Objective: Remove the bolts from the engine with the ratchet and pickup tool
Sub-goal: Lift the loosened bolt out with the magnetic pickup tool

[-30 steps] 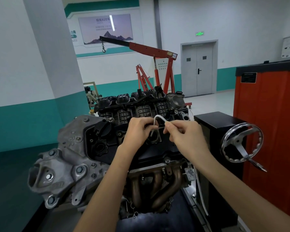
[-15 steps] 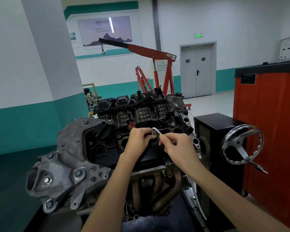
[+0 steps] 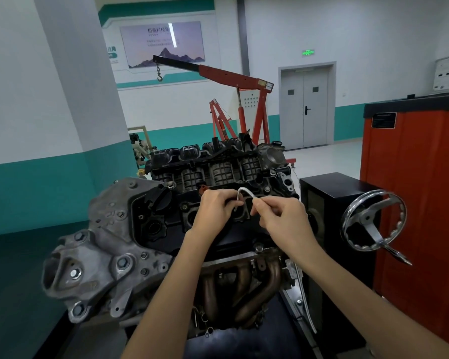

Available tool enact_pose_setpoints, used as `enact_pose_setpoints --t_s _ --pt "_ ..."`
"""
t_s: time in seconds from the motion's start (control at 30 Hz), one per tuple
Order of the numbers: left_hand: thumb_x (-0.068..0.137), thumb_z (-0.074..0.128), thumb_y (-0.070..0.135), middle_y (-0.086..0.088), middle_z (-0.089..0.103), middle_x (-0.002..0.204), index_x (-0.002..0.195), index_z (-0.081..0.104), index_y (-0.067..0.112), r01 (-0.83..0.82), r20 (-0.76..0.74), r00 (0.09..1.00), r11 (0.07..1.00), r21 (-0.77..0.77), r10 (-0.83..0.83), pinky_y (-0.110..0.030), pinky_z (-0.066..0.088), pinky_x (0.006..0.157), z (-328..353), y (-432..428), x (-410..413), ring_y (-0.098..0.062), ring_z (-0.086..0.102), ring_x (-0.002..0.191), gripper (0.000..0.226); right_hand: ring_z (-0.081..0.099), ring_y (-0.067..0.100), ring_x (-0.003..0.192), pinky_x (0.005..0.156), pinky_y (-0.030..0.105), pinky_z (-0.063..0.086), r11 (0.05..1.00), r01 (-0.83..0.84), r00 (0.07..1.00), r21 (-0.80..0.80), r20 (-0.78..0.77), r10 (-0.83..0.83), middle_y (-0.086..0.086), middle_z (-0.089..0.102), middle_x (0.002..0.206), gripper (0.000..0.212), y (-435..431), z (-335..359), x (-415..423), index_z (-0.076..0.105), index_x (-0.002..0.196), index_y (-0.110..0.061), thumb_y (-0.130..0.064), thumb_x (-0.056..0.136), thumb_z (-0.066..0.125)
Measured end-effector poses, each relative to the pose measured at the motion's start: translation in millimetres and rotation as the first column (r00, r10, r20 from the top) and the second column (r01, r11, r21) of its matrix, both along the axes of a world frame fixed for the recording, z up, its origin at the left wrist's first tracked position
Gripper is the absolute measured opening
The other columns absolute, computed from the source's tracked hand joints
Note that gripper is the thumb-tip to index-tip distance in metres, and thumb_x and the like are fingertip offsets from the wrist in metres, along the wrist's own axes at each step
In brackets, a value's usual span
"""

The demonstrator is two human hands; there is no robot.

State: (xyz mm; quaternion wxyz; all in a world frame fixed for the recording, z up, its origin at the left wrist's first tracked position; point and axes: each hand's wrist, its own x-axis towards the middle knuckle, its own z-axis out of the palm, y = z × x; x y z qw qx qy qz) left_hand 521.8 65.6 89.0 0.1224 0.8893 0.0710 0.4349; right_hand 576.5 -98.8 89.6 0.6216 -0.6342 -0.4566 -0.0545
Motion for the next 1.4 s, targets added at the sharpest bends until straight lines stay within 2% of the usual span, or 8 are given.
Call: enact_pose_setpoints --t_s 0.27,0.57,0.73,1.0,1.13,1.2,1.33,1.4 --pt "0.084 0.073 0.012 -0.002 0.074 0.080 0.090 0.076 0.007 0.012 0.031 0.999 1.000 0.004 -0.012 -0.032 0.053 0.077 8.7 -5.5 -5.9 -0.014 0.068 0.074 0.008 0.038 0.004 0.037 0.044 0.009 0.030 1.000 -0.022 0.999 0.015 -0.034 0.022 -0.010 0.043 0.037 0.031 -12.8 10.4 -8.0 0.065 0.065 -0.013 -0.018 0.094 0.056" --pt "0.081 0.074 0.007 -0.005 0.076 0.086 0.092 0.077 0.004 0.065 0.099 0.992 0.993 0.101 -0.075 -0.012 0.049 0.079 39.2 -22.4 -14.5 -0.012 0.069 0.081 0.011 0.032 0.004 0.036 0.040 0.013 0.026 0.990 -0.109 0.993 0.085 -0.044 0.113 -0.009 0.040 0.039 0.030 -35.6 31.4 -14.5 0.066 0.067 -0.015 -0.019 0.094 0.055" --pt "0.079 0.076 0.008 -0.004 0.074 0.081 0.091 0.077 0.005 0.062 0.135 0.988 0.989 0.132 -0.080 0.001 0.036 0.071 50.6 -31.5 -20.5 0.000 0.054 0.068 0.012 0.031 0.004 0.035 0.040 0.010 0.026 0.981 -0.146 0.988 0.124 -0.025 0.150 -0.009 0.039 0.038 0.029 -46.5 38.8 -19.0 0.066 0.068 -0.013 -0.018 0.094 0.054" --pt "0.080 0.076 0.009 -0.002 0.074 0.081 0.090 0.077 0.006 0.077 0.105 0.990 0.988 0.135 -0.091 -0.002 0.040 0.073 46.1 -33.9 -20.6 -0.004 0.061 0.071 0.010 0.033 0.003 0.035 0.040 0.010 0.026 0.979 -0.160 0.986 0.127 -0.028 0.165 -0.009 0.040 0.039 0.028 -50.2 32.9 -18.2 0.066 0.069 -0.015 -0.018 0.095 0.054" --pt "0.082 0.074 0.011 -0.002 0.075 0.082 0.091 0.077 0.008 0.040 0.006 0.999 0.998 0.042 -0.040 -0.026 0.052 0.078 25.6 -20.5 -10.6 -0.013 0.069 0.078 0.010 0.034 0.003 0.036 0.042 0.014 0.028 0.994 -0.103 0.992 0.033 -0.075 0.106 -0.009 0.042 0.038 0.029 -30.9 17.9 -9.3 0.067 0.069 -0.014 -0.020 0.095 0.054" --pt "0.082 0.074 0.012 -0.003 0.075 0.082 0.091 0.077 0.008 0.008 -0.039 0.999 1.000 -0.004 -0.008 -0.030 0.052 0.079 13.8 -13.1 -5.6 -0.015 0.069 0.078 0.010 0.037 0.003 0.037 0.046 0.015 0.031 0.998 -0.061 0.995 -0.020 -0.076 0.059 -0.009 0.044 0.038 0.030 -20.3 11.9 -4.0 0.067 0.067 -0.013 -0.020 0.094 0.055" --pt "0.082 0.076 0.015 -0.002 0.074 0.077 0.088 0.077 0.009 -0.013 -0.041 0.999 0.992 -0.123 0.008 -0.022 0.048 0.074 5.8 -4.0 1.6 -0.013 0.066 0.072 0.009 0.045 0.002 0.040 0.051 0.014 0.033 0.997 -0.032 0.997 -0.070 -0.069 0.027 -0.012 0.047 0.038 0.033 -0.8 13.2 1.3 0.065 0.062 -0.016 -0.019 0.093 0.055" --pt "0.081 0.076 0.016 0.000 0.074 0.077 0.087 0.078 0.011 -0.028 -0.069 0.997 0.992 -0.125 0.019 -0.018 0.046 0.073 9.4 -0.6 3.5 -0.009 0.064 0.070 0.008 0.045 0.002 0.039 0.050 0.014 0.033 0.997 -0.032 0.997 -0.063 -0.076 0.028 -0.012 0.048 0.038 0.033 3.5 13.8 2.7 0.065 0.062 -0.015 -0.019 0.093 0.055"
